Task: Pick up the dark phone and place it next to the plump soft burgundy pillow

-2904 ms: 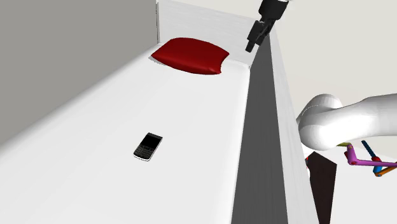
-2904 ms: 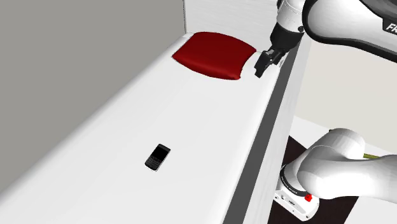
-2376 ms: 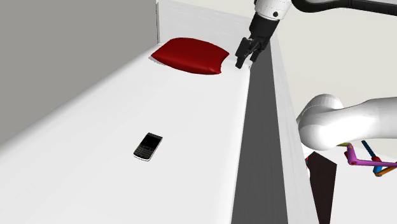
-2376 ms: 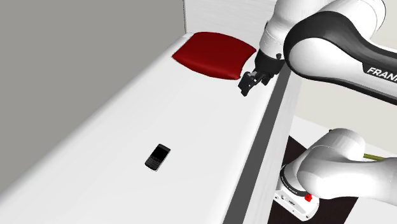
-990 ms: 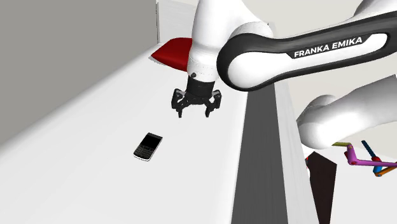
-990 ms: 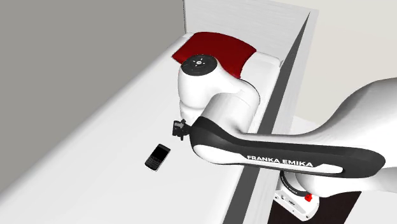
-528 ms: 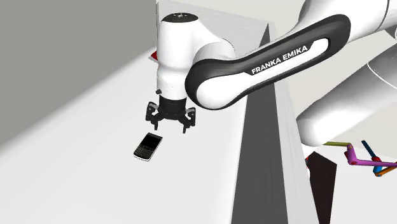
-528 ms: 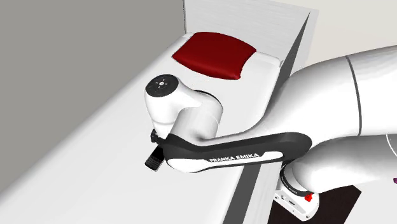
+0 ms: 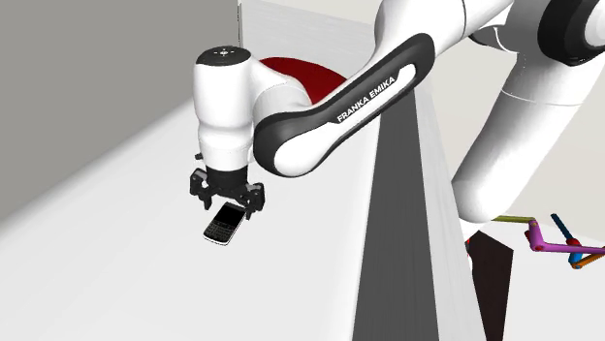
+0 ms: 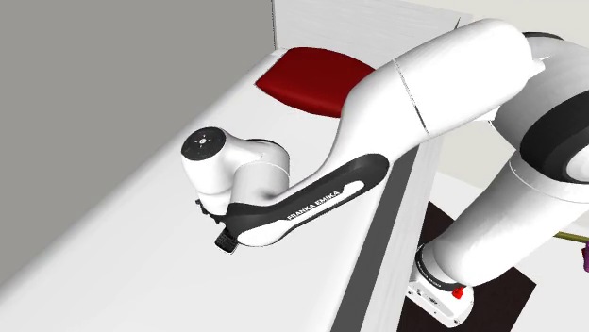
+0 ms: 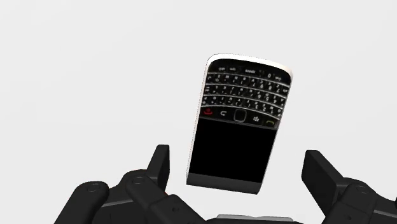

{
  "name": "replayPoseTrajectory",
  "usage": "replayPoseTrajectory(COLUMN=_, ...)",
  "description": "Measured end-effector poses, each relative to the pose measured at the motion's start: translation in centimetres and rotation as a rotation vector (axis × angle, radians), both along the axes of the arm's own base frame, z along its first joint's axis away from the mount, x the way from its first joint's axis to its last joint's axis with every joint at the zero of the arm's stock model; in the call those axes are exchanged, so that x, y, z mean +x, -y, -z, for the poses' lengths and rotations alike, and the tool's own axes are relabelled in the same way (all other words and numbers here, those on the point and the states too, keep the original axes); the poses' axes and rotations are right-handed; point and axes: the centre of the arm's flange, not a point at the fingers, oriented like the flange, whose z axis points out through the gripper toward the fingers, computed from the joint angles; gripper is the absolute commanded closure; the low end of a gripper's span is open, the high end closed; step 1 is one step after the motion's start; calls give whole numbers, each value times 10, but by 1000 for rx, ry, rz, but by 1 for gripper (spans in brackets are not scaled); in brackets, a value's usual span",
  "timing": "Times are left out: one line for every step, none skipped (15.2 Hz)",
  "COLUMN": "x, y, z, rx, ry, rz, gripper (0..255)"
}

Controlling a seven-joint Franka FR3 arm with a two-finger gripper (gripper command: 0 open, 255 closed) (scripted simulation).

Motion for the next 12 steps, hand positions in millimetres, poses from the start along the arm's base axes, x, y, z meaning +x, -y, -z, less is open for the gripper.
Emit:
replayPoseTrajectory(x=0, y=-1, z=5, rx=0, ry=0, rz=2, gripper=0)
replayPoseTrajectory(x=1, y=-1, z=11, rx=0, ry=0, rz=3, gripper=0)
replayPoseTrajectory(x=1, y=-1, z=16, rx=0, ry=0, rz=3, gripper=0)
replayPoseTrajectory(x=1, y=-1, z=22, rx=1, ry=0, rz=3, gripper=0)
replayPoseTrajectory(x=1, y=-1, z=25, rx=0, ry=0, rz=4, gripper=0)
replayPoseTrajectory(x=1, y=-2, z=28, rx=0, ry=0, rz=3, gripper=0)
replayPoseTrajectory(x=1, y=-2, z=29, rx=0, ry=0, rz=3, gripper=0)
replayPoseTrajectory(x=1, y=-3, z=29, rx=0, ry=0, rz=3, gripper=0)
replayPoseTrajectory(x=1, y=-3, z=30, rx=0, ry=0, rz=3, gripper=0)
replayPoseTrajectory(x=1, y=-3, z=30, rx=0, ry=0, rz=3, gripper=0)
replayPoseTrajectory(x=1, y=-3, z=30, rx=0, ry=0, rz=3, gripper=0)
replayPoseTrajectory(x=1, y=-3, z=30, rx=0, ry=0, rz=3, gripper=255)
